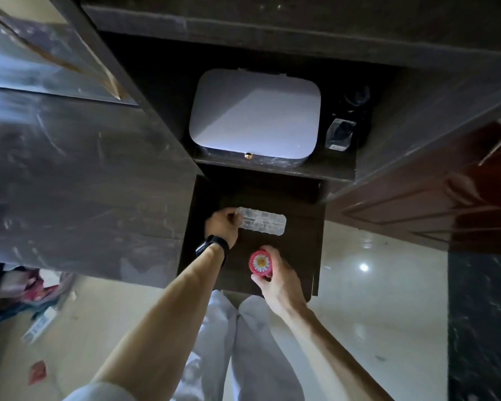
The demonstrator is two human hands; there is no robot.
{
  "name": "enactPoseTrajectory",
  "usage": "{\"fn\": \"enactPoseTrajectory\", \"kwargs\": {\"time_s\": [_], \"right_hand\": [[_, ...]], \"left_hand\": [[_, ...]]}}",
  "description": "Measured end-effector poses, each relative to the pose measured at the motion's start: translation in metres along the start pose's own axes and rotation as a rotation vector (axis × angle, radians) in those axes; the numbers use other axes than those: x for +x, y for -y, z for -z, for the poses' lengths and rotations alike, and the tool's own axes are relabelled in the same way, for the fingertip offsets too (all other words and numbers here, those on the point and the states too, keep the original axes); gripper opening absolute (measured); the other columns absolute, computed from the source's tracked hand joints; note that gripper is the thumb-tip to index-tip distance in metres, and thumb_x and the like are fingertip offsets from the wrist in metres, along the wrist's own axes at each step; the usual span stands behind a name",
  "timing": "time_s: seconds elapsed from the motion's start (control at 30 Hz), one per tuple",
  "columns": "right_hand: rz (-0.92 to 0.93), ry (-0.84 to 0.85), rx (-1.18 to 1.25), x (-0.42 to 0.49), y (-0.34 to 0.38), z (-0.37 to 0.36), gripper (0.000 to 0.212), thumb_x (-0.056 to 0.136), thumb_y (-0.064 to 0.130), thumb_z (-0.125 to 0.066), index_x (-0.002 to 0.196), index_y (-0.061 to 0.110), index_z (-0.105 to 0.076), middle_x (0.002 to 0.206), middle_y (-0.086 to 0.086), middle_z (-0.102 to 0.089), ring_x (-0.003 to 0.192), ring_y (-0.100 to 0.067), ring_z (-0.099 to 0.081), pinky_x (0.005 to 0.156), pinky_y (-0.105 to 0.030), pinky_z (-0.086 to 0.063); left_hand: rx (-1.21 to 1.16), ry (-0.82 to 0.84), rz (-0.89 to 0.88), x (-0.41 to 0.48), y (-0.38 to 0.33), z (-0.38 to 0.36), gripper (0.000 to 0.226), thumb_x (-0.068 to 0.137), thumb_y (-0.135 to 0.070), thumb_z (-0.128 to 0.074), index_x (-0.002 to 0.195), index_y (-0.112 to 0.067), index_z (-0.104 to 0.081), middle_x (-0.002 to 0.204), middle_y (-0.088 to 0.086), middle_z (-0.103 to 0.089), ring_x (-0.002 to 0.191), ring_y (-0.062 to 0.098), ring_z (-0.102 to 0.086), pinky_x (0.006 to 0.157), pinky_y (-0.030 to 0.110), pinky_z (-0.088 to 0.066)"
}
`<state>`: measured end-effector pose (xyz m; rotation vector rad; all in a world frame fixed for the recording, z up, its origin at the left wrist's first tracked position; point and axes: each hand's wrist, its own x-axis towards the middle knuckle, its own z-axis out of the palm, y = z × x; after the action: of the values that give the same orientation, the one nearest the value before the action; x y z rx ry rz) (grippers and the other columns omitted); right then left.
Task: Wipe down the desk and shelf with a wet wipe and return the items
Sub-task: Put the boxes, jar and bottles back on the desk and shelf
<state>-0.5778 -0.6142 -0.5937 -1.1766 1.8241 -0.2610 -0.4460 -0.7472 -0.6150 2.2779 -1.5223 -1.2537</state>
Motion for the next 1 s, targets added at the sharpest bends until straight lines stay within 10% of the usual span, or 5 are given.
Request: {"fn": "enactPoseTrajectory", "kwargs": {"time_s": [0.33,0.67,0.73,0.83,1.0], "right_hand": [[-0.035,0.062,0.036,-0.005,-0.002,0.011,0.103,0.081,0.029,-0.077,0.150,0.054,-0.005,0.158,0.004,-0.034,0.133,-0.020,-0.051,0.106,-0.044,-0.048],[0.134,-0.517,0.369,-0.031,0.122,0.137,0.049,0.093,0.030,-0.065,0.136,0.012,-0.049,0.118,-0.002,-0.062,0.101,-0.009,-0.061,0.088,-0.028,-0.054],[0.058,-0.506,0.432,-0.021,0.145,0.157,0.059,0.093,0.041,-0.062,0.141,0.010,-0.045,0.124,-0.002,-0.060,0.101,-0.011,-0.061,0.086,-0.018,-0.050],[-0.142,-0.308,0.580,-0.006,0.167,0.171,0.081,0.084,0.072,-0.050,0.146,0.019,-0.044,0.137,-0.003,-0.059,0.119,-0.024,-0.060,0.103,-0.040,-0.048],[-0.198,-0.311,0.719,-0.004,0.178,0.167,0.055,0.089,0.060,-0.058,0.129,0.023,-0.056,0.139,-0.007,-0.049,0.121,-0.026,-0.055,0.101,-0.048,-0.051]], "left_hand": [[0.076,-0.054,0.099,-0.018,-0.013,-0.005,0.035,0.094,-0.035,-0.058,0.126,-0.019,-0.057,0.126,0.011,-0.062,0.115,0.032,-0.059,0.090,0.037,-0.048],[-0.223,-0.337,-0.285,-0.114,-0.062,0.093,0.070,0.091,-0.020,-0.063,0.151,-0.021,-0.026,0.149,0.006,-0.036,0.130,0.023,-0.048,0.102,0.033,-0.045],[-0.225,-0.493,-0.383,-0.131,-0.081,0.127,0.083,0.090,-0.024,-0.065,0.155,-0.024,-0.013,0.159,0.003,-0.023,0.143,0.022,-0.032,0.111,0.035,-0.036],[-0.233,-0.524,-0.492,-0.149,-0.114,0.174,0.094,0.088,-0.026,-0.066,0.156,-0.027,-0.001,0.164,-0.001,-0.015,0.148,0.018,-0.021,0.115,0.031,-0.026],[-0.327,-0.396,-0.487,-0.167,-0.137,0.198,0.081,0.095,-0.041,-0.056,0.156,-0.034,-0.002,0.161,-0.008,-0.025,0.146,0.013,-0.027,0.107,0.022,-0.024]]}}
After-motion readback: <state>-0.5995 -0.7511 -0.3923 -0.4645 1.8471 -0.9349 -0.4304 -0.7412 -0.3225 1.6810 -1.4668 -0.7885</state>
